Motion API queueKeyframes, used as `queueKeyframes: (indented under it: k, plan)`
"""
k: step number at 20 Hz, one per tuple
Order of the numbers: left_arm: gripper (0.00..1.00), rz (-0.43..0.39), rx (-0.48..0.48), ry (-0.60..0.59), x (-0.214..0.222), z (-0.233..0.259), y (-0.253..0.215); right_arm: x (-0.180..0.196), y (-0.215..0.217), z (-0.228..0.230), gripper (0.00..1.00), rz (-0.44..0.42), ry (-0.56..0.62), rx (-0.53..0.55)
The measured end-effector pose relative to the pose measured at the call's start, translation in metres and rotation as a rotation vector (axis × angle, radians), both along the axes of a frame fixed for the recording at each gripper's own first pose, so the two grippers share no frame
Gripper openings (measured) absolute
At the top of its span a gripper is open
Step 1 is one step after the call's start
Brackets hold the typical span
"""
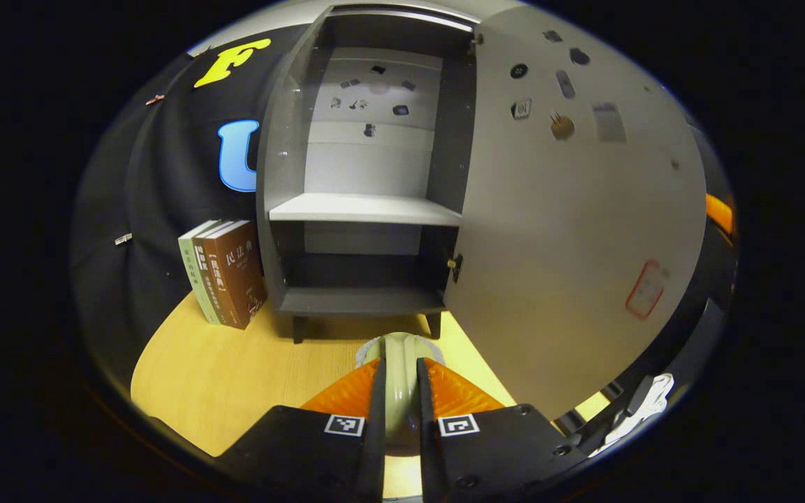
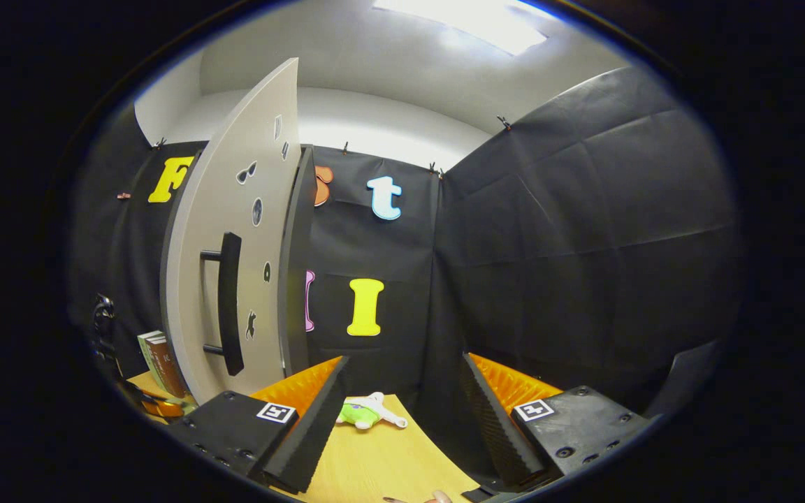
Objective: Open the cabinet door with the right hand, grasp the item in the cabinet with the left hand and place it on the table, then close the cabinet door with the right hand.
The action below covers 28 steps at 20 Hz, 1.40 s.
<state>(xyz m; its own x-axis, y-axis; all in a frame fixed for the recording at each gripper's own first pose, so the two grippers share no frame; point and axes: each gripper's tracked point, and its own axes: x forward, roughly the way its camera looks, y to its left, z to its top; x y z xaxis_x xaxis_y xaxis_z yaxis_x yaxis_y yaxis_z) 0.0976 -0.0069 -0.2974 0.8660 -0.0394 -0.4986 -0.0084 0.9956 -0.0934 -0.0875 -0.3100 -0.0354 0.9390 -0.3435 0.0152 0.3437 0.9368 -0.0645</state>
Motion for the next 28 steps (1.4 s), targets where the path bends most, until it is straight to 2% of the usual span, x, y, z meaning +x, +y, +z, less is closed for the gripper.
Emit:
queueKeyframes:
  k: [6, 11, 15, 19, 22, 23, 24, 26, 27, 28]
  plan:
    - [0.25, 0.056, -0.035, 0.043, -0.015, -0.082, -0.013, -0.003, -0.002, -0.039, 0.98, 0.052, 0.080, 0.011]
    - [0.25, 0.100, 0.003, 0.080, -0.022, -0.139, -0.013, 0.003, -0.011, -0.063, 0.96, 0.087, 0.137, -0.005]
    - [0.26, 0.157, 0.012, 0.124, -0.025, -0.171, -0.003, 0.003, -0.017, -0.075, 0.98, 0.109, 0.160, -0.003]
    - [0.27, 0.193, 0.009, 0.136, -0.023, -0.187, 0.009, 0.001, -0.020, -0.094, 0.98, 0.125, 0.203, 0.001]
    - [0.28, 0.177, 0.010, 0.147, -0.023, -0.192, 0.009, -0.001, -0.020, -0.106, 0.98, 0.129, 0.229, 0.018]
    - [0.33, 0.168, 0.016, 0.152, -0.023, -0.192, 0.009, -0.001, -0.019, -0.107, 0.98, 0.131, 0.232, 0.025]
    - [0.28, 0.161, 0.017, 0.153, -0.024, -0.192, 0.008, 0.000, -0.017, -0.107, 0.98, 0.135, 0.230, 0.030]
    - [0.34, 0.163, 0.019, 0.149, -0.024, -0.188, 0.011, 0.002, -0.013, -0.104, 0.98, 0.145, 0.229, 0.034]
    - [0.44, 0.162, 0.021, 0.144, -0.025, -0.184, 0.010, 0.003, -0.010, -0.101, 0.98, 0.153, 0.226, 0.035]
    - [0.47, 0.157, 0.028, 0.135, -0.026, -0.176, 0.009, 0.003, -0.006, -0.096, 0.98, 0.165, 0.220, 0.039]
